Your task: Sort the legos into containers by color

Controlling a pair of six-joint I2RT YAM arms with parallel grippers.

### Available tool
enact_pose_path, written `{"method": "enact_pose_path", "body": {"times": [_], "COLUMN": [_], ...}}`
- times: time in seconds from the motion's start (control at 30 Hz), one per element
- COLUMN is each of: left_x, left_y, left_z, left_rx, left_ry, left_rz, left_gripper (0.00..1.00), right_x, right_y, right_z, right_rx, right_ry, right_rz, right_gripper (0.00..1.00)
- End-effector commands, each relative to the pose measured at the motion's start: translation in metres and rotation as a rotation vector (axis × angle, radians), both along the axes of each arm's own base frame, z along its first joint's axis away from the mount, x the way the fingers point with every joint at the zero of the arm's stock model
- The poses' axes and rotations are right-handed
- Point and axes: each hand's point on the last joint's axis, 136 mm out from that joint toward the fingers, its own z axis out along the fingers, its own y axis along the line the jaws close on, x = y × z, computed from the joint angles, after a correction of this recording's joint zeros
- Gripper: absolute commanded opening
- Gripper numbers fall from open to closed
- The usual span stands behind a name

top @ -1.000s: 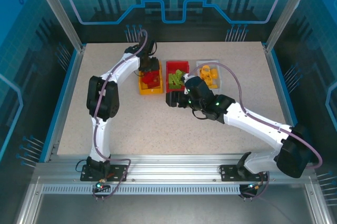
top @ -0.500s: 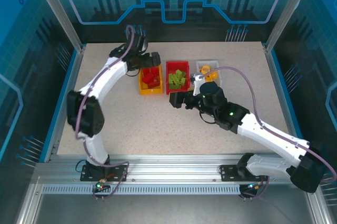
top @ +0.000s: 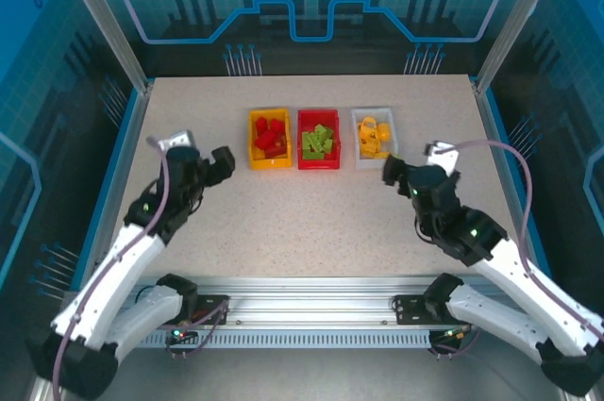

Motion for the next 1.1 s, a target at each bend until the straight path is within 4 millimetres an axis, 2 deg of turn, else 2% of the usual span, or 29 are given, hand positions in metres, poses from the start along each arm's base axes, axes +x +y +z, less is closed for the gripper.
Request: {"method": "enact_pose_path", "body": {"times": [0.0, 0.07, 0.17, 0.23, 0.33, 0.47, 0.6, 0.7, 0.83, 0.87, 0.9, 0.97, 1.07], "left_x": [0.000, 0.004, 0.020, 0.035, 0.059, 0.087, 0.106, 0.109, 0.097, 0.094, 0.088, 0.090, 0.103], "left_y": [0.036, 0.038, 0.035, 0.033, 0.029, 0.032, 0.036, 0.051, 0.051, 0.048, 0.047, 0.047, 0.046], "left_z": [-0.009, -0.022, -0.047, -0.065, -0.084, -0.105, -0.102, -0.110, -0.119, -0.112, -0.114, -0.112, -0.119], "left_rx": [0.153, 0.255, 0.367, 0.375, 0.367, 0.353, 0.365, 0.324, 0.308, 0.319, 0.310, 0.307, 0.292], "left_ry": [-0.139, -0.150, -0.104, -0.071, -0.060, -0.022, -0.050, -0.102, -0.156, -0.230, -0.225, -0.235, -0.152], "left_rz": [0.147, 0.117, 0.052, 0.008, -0.042, -0.073, -0.083, -0.040, -0.045, -0.054, -0.059, -0.059, -0.090], "left_gripper": [0.99, 0.99, 0.99, 0.99, 0.99, 0.99, 0.99, 0.99, 0.99, 0.99, 0.99, 0.99, 0.99], "right_x": [-0.002, 0.002, 0.002, 0.007, 0.016, 0.034, 0.058, 0.081, 0.106, 0.111, 0.116, 0.116, 0.116], "right_y": [-0.035, -0.040, -0.058, -0.067, -0.074, -0.082, -0.078, -0.071, -0.065, -0.064, -0.059, -0.049, -0.047], "right_z": [-0.027, -0.047, -0.085, -0.104, -0.122, -0.125, -0.127, -0.127, -0.134, -0.141, -0.144, -0.150, -0.156], "right_rx": [-0.231, -0.227, -0.223, -0.228, -0.232, -0.180, -0.152, -0.153, -0.157, -0.150, -0.156, -0.160, -0.157], "right_ry": [-0.059, -0.125, -0.099, -0.064, -0.048, -0.063, -0.077, -0.081, -0.088, -0.071, -0.079, -0.066, -0.092], "right_rz": [-0.067, -0.054, -0.087, -0.085, -0.070, -0.061, -0.026, 0.019, 0.058, 0.071, 0.113, 0.170, 0.191], "right_gripper": [1.00, 1.00, 1.00, 1.00, 1.00, 1.00, 1.00, 1.00, 1.00, 1.00, 1.00, 1.00, 1.00]}}
